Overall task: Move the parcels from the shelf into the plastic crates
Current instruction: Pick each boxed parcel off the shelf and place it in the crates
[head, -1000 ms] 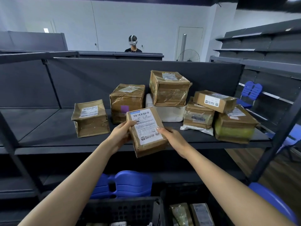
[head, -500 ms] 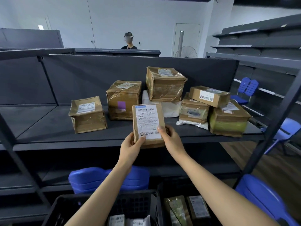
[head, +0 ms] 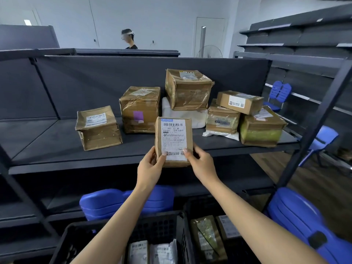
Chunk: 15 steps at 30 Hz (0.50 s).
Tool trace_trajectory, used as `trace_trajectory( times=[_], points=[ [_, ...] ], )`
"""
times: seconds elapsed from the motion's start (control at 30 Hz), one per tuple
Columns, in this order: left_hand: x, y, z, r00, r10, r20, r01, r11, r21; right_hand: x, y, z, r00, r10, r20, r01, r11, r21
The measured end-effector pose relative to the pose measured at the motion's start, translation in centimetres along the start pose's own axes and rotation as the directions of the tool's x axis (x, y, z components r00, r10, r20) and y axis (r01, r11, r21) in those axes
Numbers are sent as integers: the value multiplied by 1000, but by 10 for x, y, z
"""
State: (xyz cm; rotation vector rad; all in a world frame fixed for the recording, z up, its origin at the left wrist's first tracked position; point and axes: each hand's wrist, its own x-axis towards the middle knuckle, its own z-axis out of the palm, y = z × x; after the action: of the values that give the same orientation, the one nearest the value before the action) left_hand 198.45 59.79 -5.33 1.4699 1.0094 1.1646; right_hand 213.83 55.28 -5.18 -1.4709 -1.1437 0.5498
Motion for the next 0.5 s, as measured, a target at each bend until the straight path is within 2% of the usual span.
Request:
trace_trajectory(
  times=[0.1, 0.27, 0.5],
  points=[
    [-1, 0, -2, 1000, -13, 8, 13, 1000, 28, -2, -1, 1, 1000, 0, -19, -1, 1000, -30],
    [-3, -3, 9, 1000, -12, 25, 7, 986, 167, -11, 3, -13, 999, 25, -23, -27, 997, -74],
    [-27, -11, 65, 995, -92, 41, 79, 963, 258, -23, 37, -66, 995, 103, -15, -104, 988, -112]
  ],
)
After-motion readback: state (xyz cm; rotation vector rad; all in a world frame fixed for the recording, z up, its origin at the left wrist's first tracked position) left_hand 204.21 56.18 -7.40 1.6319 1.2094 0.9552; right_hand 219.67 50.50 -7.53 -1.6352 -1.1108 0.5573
